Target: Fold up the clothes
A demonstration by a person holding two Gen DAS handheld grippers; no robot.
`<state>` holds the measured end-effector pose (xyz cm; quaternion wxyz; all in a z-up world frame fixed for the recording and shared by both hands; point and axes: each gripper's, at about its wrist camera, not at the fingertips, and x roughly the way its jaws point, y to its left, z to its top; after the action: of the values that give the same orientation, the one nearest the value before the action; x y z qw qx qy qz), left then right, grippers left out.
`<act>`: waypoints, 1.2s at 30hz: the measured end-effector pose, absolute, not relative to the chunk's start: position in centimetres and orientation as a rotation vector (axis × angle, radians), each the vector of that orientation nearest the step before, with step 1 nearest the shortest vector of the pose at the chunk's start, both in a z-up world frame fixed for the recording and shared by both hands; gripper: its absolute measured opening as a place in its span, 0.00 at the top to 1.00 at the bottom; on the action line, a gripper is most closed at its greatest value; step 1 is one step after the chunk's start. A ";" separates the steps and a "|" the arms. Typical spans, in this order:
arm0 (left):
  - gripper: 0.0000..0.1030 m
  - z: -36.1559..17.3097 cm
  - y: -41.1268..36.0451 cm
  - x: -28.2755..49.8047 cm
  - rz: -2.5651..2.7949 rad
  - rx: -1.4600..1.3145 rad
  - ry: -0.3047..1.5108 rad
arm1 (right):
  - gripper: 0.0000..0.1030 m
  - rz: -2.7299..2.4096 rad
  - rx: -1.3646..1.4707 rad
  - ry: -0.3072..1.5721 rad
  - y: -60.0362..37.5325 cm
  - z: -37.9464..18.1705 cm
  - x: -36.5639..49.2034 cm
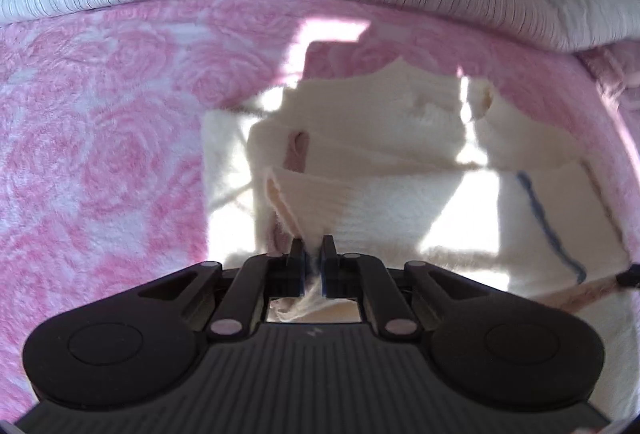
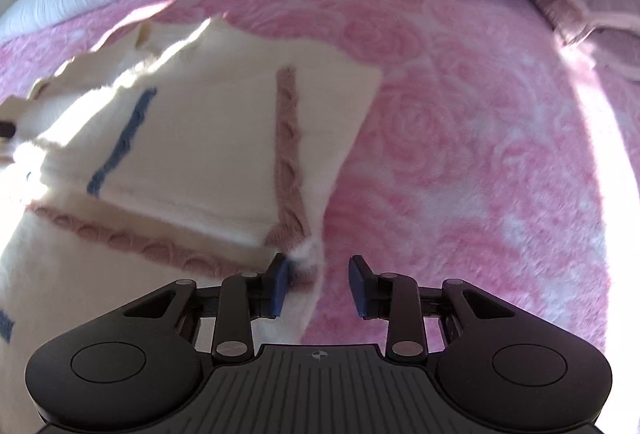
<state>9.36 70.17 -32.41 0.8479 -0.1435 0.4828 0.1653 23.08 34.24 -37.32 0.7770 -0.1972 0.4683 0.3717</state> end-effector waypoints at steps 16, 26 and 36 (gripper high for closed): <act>0.91 -32.0 68.8 11.4 0.366 -0.154 0.980 | 0.69 0.906 -0.273 0.934 38.3 -35.1 25.1; 0.92 -30.8 68.5 7.4 0.299 -0.149 0.962 | 0.68 0.796 -0.316 0.922 37.3 -35.3 23.9; 0.92 -33.0 62.2 -10.4 0.197 -0.237 1.108 | 0.68 0.696 -0.450 1.058 29.9 -37.1 9.3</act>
<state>-10.39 62.16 -33.04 0.8392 -0.1121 0.5239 0.0930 9.33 29.86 -37.14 0.7827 -0.2084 0.4899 0.3224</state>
